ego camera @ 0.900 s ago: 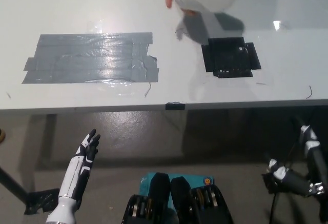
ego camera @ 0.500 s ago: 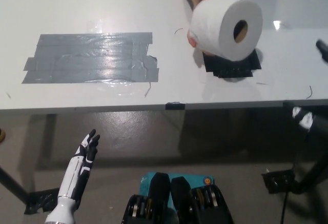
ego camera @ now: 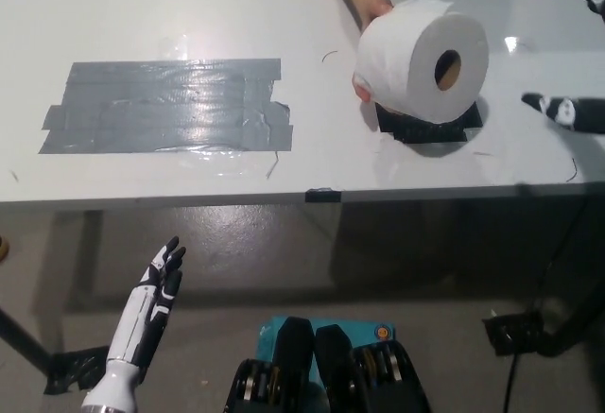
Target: A person hands over a roll of toilet paper to the robot , and the robot inserts its right thumb into the hole in the centre to grab the roll, and then places it on the balck area on the desk.
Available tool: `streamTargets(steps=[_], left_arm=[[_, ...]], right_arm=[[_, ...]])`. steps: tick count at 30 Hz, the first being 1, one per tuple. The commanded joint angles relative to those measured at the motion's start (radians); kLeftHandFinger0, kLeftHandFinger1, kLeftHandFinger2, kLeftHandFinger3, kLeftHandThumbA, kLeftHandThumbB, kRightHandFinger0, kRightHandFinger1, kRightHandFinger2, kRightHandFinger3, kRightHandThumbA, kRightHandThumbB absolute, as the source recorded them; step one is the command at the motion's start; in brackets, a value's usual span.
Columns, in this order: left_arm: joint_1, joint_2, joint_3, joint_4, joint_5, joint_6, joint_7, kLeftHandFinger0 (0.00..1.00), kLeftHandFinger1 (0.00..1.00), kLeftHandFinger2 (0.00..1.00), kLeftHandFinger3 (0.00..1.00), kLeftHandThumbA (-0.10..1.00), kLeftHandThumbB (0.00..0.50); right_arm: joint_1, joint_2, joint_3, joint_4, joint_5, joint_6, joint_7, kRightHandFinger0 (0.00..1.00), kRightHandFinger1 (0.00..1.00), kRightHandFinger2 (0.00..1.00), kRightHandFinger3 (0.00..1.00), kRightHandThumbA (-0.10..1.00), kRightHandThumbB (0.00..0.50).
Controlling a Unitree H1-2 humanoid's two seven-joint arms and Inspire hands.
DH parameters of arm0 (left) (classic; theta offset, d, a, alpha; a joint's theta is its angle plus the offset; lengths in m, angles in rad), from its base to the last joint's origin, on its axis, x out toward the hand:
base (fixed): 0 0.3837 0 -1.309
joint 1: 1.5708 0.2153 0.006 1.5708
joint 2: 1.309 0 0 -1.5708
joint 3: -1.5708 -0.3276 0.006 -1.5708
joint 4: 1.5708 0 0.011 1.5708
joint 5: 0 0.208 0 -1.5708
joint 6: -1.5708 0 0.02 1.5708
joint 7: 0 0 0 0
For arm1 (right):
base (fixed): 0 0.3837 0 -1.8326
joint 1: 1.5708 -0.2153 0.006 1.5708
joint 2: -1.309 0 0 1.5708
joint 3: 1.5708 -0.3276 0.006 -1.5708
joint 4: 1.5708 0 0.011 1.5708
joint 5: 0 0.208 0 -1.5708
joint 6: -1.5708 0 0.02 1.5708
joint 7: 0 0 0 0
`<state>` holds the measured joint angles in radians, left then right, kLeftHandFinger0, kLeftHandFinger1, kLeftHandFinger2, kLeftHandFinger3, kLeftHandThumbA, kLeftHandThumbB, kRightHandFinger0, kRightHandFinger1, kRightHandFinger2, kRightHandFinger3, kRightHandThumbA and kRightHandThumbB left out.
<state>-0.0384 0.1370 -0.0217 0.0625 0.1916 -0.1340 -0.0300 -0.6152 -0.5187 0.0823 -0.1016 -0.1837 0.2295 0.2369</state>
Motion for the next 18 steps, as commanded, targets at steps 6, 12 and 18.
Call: streamTargets(steps=[6, 12, 18], left_arm=[[-0.007, 0.019, -0.018, -0.044, 0.005, 0.022, -0.022, 1.00, 1.00, 1.00, 1.00, 1.00, 0.205], [-0.016, 0.021, -0.027, -0.033, 0.007, 0.013, -0.018, 1.00, 1.00, 1.00, 1.00, 1.00, 0.213], [-0.020, 0.023, -0.035, -0.041, 0.014, 0.023, -0.020, 1.00, 1.00, 1.00, 1.00, 1.00, 0.204]], right_arm=[[-0.225, -0.014, 0.102, 0.281, -0.096, -0.079, 0.040, 1.00, 1.00, 1.00, 1.00, 0.80, 0.341], [-0.317, 0.020, 0.145, 0.404, -0.124, -0.040, 0.034, 1.00, 1.00, 1.00, 1.00, 0.79, 0.323], [-0.363, 0.048, 0.157, 0.465, -0.130, -0.040, 0.036, 1.00, 1.00, 1.00, 1.00, 0.81, 0.345]])
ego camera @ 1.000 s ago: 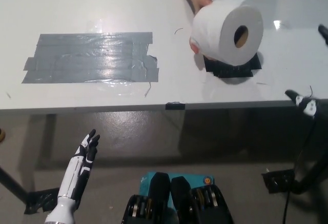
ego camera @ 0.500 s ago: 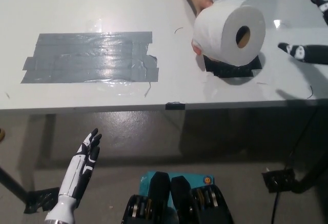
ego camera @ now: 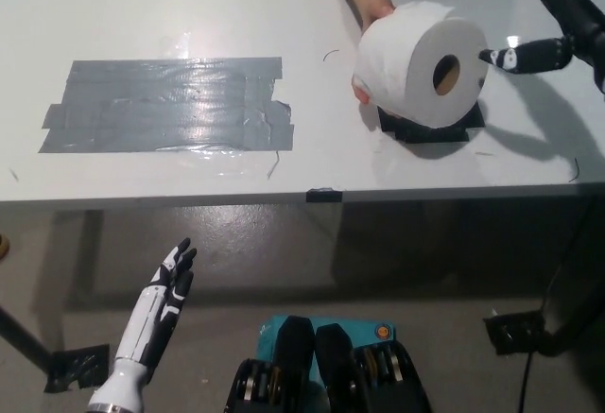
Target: A person hands over a roll of toilet paper to the robot , and the robot inserts its right thumb into the hole in the centre to grab the roll, and then places it on the balck area on the desk.
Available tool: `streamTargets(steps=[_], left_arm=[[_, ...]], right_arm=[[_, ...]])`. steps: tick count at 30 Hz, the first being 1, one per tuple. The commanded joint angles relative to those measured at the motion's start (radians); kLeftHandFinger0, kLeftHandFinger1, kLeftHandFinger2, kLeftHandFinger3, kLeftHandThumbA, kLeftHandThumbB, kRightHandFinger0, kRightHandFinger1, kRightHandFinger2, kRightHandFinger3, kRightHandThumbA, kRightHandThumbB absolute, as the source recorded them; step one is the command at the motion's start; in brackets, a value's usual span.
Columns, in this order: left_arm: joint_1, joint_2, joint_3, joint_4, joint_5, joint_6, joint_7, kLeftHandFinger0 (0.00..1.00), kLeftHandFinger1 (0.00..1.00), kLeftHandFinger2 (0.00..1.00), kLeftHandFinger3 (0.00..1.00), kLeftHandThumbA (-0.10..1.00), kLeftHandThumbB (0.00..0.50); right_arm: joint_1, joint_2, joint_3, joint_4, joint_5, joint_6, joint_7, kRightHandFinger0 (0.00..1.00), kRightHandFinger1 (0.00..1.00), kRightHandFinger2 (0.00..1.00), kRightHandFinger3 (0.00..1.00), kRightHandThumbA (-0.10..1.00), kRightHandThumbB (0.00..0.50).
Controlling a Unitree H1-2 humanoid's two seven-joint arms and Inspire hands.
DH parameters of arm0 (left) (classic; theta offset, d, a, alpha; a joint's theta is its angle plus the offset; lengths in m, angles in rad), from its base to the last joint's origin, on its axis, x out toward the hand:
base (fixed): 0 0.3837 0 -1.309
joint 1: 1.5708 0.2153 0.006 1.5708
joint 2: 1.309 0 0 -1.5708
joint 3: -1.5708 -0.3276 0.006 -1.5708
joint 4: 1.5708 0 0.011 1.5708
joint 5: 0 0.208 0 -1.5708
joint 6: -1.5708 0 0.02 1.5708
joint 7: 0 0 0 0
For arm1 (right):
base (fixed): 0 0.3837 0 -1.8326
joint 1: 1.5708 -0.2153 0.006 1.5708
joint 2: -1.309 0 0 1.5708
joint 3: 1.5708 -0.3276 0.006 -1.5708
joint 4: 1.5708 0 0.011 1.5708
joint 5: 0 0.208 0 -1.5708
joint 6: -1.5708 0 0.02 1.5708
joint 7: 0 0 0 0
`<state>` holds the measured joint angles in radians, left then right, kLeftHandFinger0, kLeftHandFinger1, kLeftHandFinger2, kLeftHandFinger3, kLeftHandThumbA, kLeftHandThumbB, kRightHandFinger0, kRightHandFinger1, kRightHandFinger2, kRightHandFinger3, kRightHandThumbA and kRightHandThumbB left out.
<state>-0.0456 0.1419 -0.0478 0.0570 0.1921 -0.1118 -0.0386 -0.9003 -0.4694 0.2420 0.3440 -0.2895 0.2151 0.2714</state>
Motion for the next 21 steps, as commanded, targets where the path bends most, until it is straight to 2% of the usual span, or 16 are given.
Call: streamTargets(steps=[1, 4, 10, 16, 21], left_arm=[[-0.012, 0.020, -0.010, -0.039, 0.017, 0.004, -0.011, 1.00, 1.00, 1.00, 1.00, 1.00, 0.204], [-0.011, 0.022, -0.011, -0.043, 0.012, 0.005, -0.013, 1.00, 1.00, 1.00, 1.00, 1.00, 0.195], [-0.013, 0.026, -0.019, -0.037, 0.019, -0.004, -0.011, 1.00, 1.00, 1.00, 1.00, 1.00, 0.184], [-0.018, 0.026, -0.020, -0.032, 0.010, -0.006, -0.011, 1.00, 1.00, 1.00, 1.00, 1.00, 0.183], [-0.019, 0.033, -0.023, -0.037, 0.021, 0.002, -0.011, 1.00, 1.00, 1.00, 1.00, 1.00, 0.179]], right_arm=[[-0.081, 0.003, -0.005, 0.027, -0.021, -0.034, -0.001, 1.00, 1.00, 1.00, 1.00, 0.81, 0.344], [-0.086, 0.013, -0.004, 0.039, -0.018, -0.035, 0.004, 1.00, 1.00, 1.00, 1.00, 0.81, 0.345], [-0.085, 0.015, 0.017, 0.042, -0.044, -0.029, 0.009, 1.00, 1.00, 1.00, 1.00, 0.87, 0.339], [-0.078, 0.020, 0.026, 0.031, -0.053, -0.019, 0.013, 1.00, 1.00, 1.00, 1.00, 0.84, 0.313], [-0.066, 0.014, 0.032, 0.027, -0.055, -0.038, 0.026, 1.00, 1.00, 1.00, 1.00, 0.86, 0.338]])
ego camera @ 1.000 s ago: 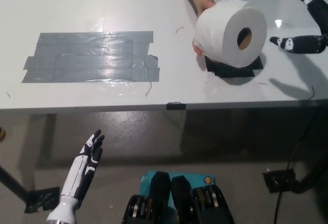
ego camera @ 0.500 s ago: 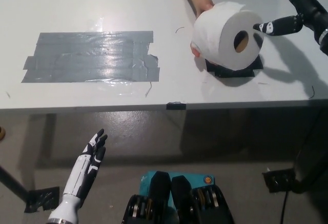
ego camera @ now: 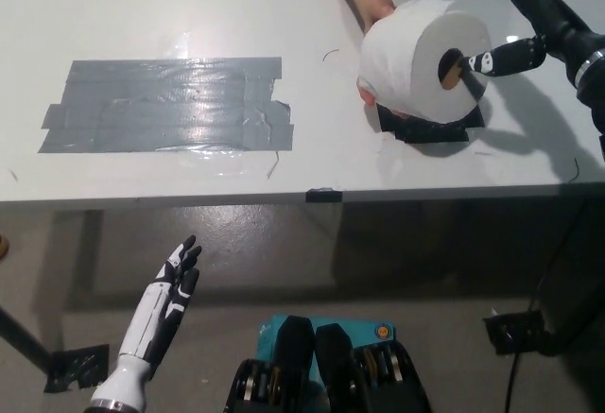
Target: A person hands over a roll of toilet paper to the robot , and the robot inserts its right thumb into the hole in the centre to grab the roll, and then places it on the balck area on the desk.
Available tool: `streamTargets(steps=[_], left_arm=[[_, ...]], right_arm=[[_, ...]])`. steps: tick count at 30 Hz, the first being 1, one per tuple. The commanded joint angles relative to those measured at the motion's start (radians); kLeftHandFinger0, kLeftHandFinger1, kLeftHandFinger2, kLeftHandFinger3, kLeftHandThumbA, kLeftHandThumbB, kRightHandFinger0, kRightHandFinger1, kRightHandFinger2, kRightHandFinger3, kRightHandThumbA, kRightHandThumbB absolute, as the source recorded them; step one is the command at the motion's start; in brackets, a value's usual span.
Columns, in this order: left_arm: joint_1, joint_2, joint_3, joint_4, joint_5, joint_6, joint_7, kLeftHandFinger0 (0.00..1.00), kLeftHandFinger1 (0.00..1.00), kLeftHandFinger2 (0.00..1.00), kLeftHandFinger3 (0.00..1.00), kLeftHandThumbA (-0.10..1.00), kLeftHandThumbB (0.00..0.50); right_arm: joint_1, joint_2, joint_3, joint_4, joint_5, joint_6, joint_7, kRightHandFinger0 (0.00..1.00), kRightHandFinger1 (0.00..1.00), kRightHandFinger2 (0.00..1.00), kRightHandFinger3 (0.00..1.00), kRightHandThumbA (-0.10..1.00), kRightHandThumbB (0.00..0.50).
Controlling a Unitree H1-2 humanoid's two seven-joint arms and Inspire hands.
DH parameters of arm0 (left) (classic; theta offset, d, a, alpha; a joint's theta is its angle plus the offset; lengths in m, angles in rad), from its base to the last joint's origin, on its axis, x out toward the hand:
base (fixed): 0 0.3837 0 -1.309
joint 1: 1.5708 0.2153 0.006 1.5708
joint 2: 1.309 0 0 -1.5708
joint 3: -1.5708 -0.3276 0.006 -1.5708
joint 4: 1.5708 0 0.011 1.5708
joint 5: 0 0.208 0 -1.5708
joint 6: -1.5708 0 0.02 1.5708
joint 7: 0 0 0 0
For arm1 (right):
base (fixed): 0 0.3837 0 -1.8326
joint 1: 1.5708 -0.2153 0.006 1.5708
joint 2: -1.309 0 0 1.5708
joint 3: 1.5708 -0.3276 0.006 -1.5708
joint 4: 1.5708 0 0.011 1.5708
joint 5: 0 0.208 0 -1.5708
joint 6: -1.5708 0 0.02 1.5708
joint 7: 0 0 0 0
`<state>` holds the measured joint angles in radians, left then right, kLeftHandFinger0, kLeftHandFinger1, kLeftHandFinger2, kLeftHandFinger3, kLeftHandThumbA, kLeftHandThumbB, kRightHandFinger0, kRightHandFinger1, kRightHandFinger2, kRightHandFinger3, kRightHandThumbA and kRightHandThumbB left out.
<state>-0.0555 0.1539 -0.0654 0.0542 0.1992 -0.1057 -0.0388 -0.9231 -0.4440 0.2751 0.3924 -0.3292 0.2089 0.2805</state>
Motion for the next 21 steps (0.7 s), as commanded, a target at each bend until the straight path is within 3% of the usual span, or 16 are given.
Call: streamTargets(steps=[1, 6, 9, 18, 21], left_arm=[[-0.009, 0.021, -0.005, -0.033, 0.013, -0.006, -0.011, 1.00, 1.00, 1.00, 1.00, 1.00, 0.178], [-0.009, 0.022, -0.006, -0.028, 0.011, -0.012, -0.011, 1.00, 1.00, 1.00, 1.00, 1.00, 0.190], [-0.005, 0.017, -0.007, -0.033, 0.008, -0.007, -0.011, 1.00, 1.00, 1.00, 1.00, 1.00, 0.161], [-0.006, 0.020, -0.010, -0.030, 0.017, -0.010, -0.006, 1.00, 1.00, 1.00, 1.00, 1.00, 0.190], [-0.006, 0.020, -0.011, -0.032, 0.016, -0.009, -0.008, 1.00, 1.00, 1.00, 1.00, 1.00, 0.188]], right_arm=[[-0.043, -0.012, -0.001, -0.019, -0.015, -0.033, 0.018, 1.00, 1.00, 1.00, 1.00, 0.86, 0.347], [-0.046, -0.012, 0.004, -0.015, -0.020, -0.037, 0.024, 1.00, 1.00, 1.00, 1.00, 0.86, 0.344], [-0.049, -0.007, 0.007, -0.005, -0.021, -0.048, 0.022, 1.00, 1.00, 1.00, 1.00, 0.88, 0.351], [-0.056, 0.029, 0.019, 0.041, -0.039, -0.061, 0.001, 1.00, 1.00, 1.00, 1.00, 0.91, 0.361], [-0.062, 0.042, 0.023, 0.051, -0.049, -0.050, -0.001, 1.00, 1.00, 1.00, 1.00, 0.88, 0.340]])
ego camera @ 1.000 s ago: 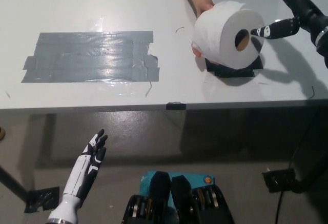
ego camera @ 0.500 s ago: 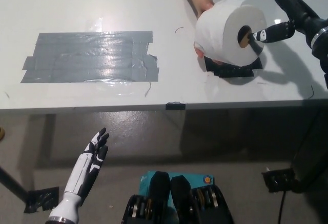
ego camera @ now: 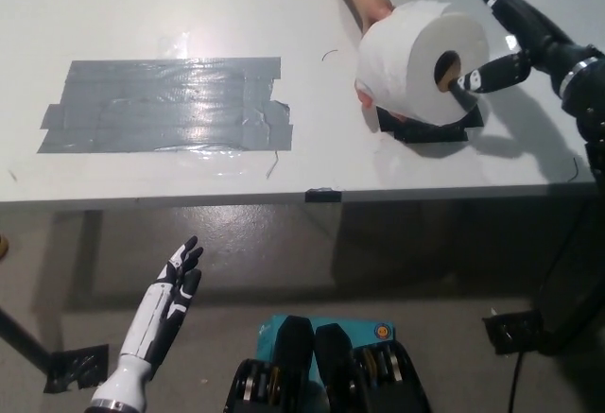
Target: A person hands over a roll of toilet paper to the robot , and the robot inserts its right thumb into the hole in the centre to grab the roll, and then places it on the balck area on the desk.
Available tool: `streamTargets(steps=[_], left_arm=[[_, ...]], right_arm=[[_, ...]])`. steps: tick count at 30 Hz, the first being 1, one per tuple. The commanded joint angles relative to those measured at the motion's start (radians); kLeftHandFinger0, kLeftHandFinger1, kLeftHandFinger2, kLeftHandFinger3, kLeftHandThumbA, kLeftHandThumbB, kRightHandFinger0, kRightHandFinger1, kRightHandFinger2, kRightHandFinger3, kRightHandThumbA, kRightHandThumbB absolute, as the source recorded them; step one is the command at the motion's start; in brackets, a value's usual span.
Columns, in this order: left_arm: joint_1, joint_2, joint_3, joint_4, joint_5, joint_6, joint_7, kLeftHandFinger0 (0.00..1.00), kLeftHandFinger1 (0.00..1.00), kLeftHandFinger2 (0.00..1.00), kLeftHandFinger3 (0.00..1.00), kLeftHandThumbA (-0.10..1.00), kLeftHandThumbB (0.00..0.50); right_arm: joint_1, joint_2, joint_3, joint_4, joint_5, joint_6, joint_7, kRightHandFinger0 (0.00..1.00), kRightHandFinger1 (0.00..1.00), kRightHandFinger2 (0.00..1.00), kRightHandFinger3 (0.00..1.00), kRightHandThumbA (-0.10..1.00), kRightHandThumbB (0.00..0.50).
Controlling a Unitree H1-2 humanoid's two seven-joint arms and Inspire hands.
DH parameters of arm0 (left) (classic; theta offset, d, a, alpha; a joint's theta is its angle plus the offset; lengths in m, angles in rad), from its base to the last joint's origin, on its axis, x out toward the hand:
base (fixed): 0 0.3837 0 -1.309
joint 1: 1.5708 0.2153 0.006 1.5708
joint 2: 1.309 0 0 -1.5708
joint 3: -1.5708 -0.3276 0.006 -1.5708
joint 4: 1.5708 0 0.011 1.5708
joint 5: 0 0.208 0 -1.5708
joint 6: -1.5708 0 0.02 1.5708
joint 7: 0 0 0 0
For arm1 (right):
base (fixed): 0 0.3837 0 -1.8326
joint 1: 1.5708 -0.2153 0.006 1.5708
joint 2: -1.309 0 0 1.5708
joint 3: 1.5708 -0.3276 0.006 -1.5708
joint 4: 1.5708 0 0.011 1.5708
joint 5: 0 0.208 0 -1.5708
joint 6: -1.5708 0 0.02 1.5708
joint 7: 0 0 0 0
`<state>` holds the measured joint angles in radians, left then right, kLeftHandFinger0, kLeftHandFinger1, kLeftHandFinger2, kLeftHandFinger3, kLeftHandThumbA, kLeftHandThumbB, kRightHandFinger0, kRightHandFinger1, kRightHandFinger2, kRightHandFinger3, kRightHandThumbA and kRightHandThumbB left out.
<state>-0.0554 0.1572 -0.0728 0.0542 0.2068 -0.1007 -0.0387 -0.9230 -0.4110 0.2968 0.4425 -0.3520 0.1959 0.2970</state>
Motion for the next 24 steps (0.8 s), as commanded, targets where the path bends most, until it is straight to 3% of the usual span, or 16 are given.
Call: streamTargets(steps=[1, 6, 12, 19, 24], left_arm=[[-0.006, 0.016, -0.003, -0.030, 0.009, -0.017, -0.005, 1.00, 1.00, 1.00, 1.00, 1.00, 0.188], [-0.006, 0.018, -0.005, -0.032, 0.007, -0.016, -0.011, 1.00, 1.00, 1.00, 1.00, 1.00, 0.171], [-0.015, 0.020, -0.010, -0.033, 0.006, -0.014, -0.017, 1.00, 1.00, 1.00, 1.00, 1.00, 0.163], [-0.016, 0.022, -0.010, -0.035, 0.000, -0.016, -0.019, 1.00, 1.00, 1.00, 1.00, 1.00, 0.171], [-0.018, 0.022, -0.010, -0.031, 0.004, -0.016, -0.020, 1.00, 1.00, 1.00, 1.00, 1.00, 0.184]], right_arm=[[-0.065, 0.015, 0.002, 0.005, -0.031, -0.028, -0.020, 1.00, 1.00, 1.00, 1.00, 0.87, 0.335], [-0.079, 0.038, 0.003, 0.056, -0.043, -0.033, -0.026, 1.00, 1.00, 1.00, 1.00, 0.86, 0.339], [-0.095, 0.062, 0.011, 0.081, -0.069, -0.026, -0.033, 1.00, 1.00, 1.00, 1.00, 0.82, 0.295], [-0.117, 0.078, 0.009, 0.113, -0.074, -0.023, -0.027, 1.00, 1.00, 1.00, 1.00, 0.84, 0.314], [-0.155, 0.087, 0.022, 0.205, -0.085, -0.091, -0.056, 1.00, 1.00, 1.00, 1.00, 0.76, 0.277]])
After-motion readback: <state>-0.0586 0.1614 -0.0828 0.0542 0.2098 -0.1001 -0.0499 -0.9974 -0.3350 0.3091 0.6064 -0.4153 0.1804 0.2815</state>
